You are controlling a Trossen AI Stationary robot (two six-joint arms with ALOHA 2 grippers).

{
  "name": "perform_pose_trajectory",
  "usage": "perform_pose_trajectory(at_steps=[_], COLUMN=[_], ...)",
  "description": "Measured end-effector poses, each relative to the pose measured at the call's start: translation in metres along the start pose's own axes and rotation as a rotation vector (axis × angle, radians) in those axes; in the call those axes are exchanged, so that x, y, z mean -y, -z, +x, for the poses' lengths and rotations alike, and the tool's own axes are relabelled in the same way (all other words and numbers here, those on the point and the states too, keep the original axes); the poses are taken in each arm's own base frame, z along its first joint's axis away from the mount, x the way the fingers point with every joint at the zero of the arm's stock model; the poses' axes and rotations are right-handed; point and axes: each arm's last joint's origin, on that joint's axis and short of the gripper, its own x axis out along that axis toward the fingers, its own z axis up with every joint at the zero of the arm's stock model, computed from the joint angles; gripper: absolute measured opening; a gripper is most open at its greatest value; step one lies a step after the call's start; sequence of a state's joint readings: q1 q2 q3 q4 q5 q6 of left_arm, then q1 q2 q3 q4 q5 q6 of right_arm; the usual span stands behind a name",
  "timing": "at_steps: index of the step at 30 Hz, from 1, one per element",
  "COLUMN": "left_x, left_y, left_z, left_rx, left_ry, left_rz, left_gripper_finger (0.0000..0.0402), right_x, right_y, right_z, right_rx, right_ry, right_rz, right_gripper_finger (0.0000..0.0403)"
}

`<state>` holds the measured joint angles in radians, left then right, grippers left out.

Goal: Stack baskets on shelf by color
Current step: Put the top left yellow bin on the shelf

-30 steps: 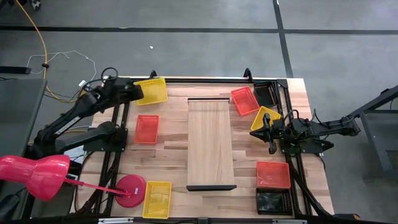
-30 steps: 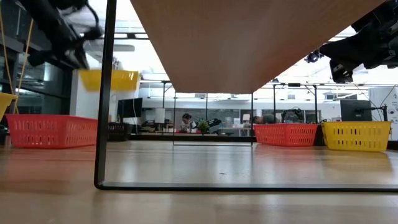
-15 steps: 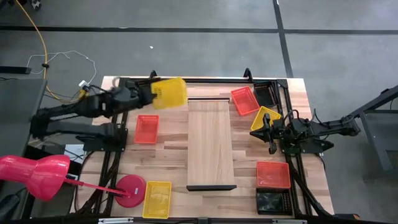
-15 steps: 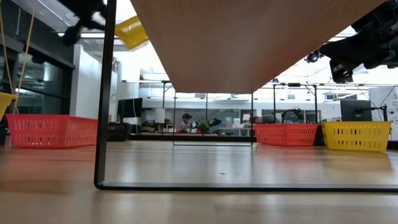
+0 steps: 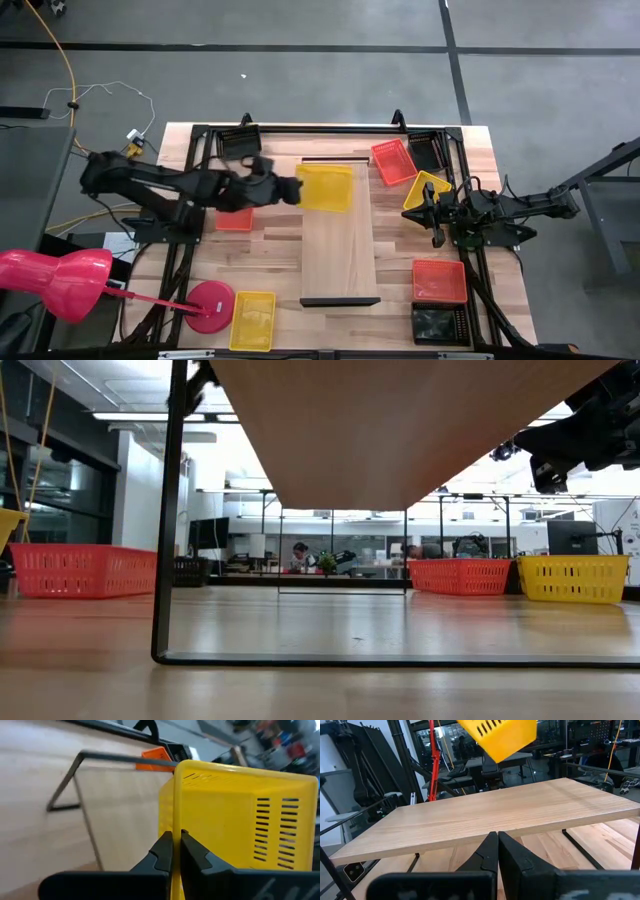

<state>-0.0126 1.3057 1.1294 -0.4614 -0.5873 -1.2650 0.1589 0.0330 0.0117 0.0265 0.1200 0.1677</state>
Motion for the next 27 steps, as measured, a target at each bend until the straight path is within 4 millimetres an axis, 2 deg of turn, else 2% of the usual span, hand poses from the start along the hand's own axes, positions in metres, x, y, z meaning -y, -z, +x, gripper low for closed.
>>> perform_pose_trajectory(at_steps=[4,8,12,18,27], left_x=[0.017,0.013,0.009,0.002,-0.006], left_y=[-0.005,0.0,0.006,0.008,-0.005], left_z=[0.021,0.043,0.057,0.068,0.075], left_rx=[-0.004,-0.057,-0.097,-0.074,-0.035], left_ry=[-0.085,-0.136,-0.174,-0.234,-0.282], left_rz=[0.068,-0.037,-0.054,-0.032,0.002], left_gripper_finger=[0.0,0.0,0.0,0.0001,0.0001], right_x=[0.0,0.0,0.0,0.0,0.0], right_y=[0.0,0.0,0.0,0.0,0.0], right_z=[0.0,0.0,0.0,0.0,0.0], right_rx=[0.0,0.0,0.0,0.0,0.0], right_ry=[0.0,0.0,0.0,0.0,0.0], right_rz=[0.0,0.0,0.0,0.0,0.0], right_gripper_finger=[0.0,0.0,0.0,0.0,0.0])
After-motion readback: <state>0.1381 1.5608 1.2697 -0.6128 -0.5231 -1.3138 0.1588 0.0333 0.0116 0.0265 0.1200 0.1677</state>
